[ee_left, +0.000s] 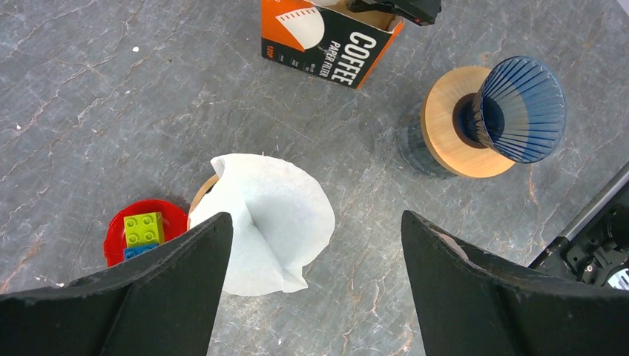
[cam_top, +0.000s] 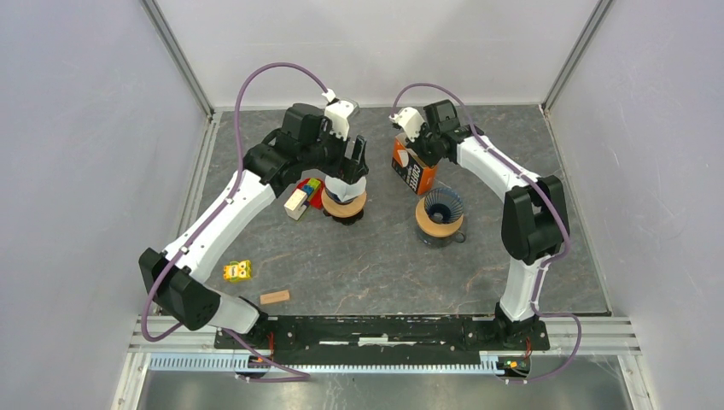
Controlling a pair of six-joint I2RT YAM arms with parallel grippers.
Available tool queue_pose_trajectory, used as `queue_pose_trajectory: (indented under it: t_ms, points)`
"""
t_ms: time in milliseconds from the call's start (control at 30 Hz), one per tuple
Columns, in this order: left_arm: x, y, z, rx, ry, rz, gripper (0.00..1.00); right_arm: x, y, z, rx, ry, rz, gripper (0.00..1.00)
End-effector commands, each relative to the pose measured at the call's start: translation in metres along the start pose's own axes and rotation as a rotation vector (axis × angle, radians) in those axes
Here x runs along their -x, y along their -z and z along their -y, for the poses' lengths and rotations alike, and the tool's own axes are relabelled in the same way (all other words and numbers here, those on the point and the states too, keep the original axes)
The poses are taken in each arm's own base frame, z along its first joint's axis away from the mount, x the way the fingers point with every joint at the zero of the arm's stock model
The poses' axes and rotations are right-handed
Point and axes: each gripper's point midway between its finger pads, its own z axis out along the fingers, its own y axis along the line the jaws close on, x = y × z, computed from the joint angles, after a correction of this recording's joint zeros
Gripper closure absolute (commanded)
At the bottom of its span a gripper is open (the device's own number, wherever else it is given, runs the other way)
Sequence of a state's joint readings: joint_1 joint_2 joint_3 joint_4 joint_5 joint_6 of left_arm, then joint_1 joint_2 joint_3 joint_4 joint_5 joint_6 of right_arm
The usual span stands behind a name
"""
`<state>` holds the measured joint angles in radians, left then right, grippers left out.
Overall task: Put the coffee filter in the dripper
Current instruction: Pick up the coffee filter from the coffee filter holder.
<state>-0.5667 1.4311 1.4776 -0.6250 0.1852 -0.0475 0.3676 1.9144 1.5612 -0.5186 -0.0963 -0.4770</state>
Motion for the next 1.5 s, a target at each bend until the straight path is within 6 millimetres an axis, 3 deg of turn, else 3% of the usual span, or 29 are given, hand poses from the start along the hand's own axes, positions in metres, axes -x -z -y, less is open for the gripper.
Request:
queue_pose_trajectory:
  t_ms: [0,267,533,767,900,1000,1167,1300,1467]
  points:
    - [0.022,0.015,-0.004,0.022,-0.057,0.089,0.1,0.037,0.024,0.014,-0.04,0.0,0.105,1.0]
    - [0.025,0.015,-0.013,0.054,-0.09,0.098,0.09,0.069,0.062,0.02,-0.053,-0.013,0.213,1.0]
    - [0.035,0.002,-0.018,0.061,-0.077,0.132,0.09,0.073,0.079,0.017,-0.049,-0.01,0.246,1.0]
    - [0.036,-0.002,-0.017,0.044,-0.074,0.161,0.09,0.054,0.073,0.007,-0.02,-0.011,0.215,0.99]
    - [0.033,-0.002,-0.018,0.05,-0.083,0.169,0.09,0.046,0.063,-0.009,0.058,-0.012,0.206,0.91]
    - [0.031,-0.002,-0.02,0.055,-0.088,0.17,0.09,0.043,0.054,-0.017,0.1,-0.026,0.201,0.79]
    - [0.028,0.004,-0.024,0.079,-0.109,0.174,0.08,0.054,0.043,-0.004,0.066,-0.039,0.204,0.63]
    - [0.023,0.006,-0.028,0.094,-0.118,0.163,0.08,0.064,0.034,0.006,0.047,-0.042,0.199,0.61]
    - [0.019,0.006,-0.03,0.1,-0.119,0.157,0.07,0.059,0.018,0.008,0.047,-0.042,0.168,0.62]
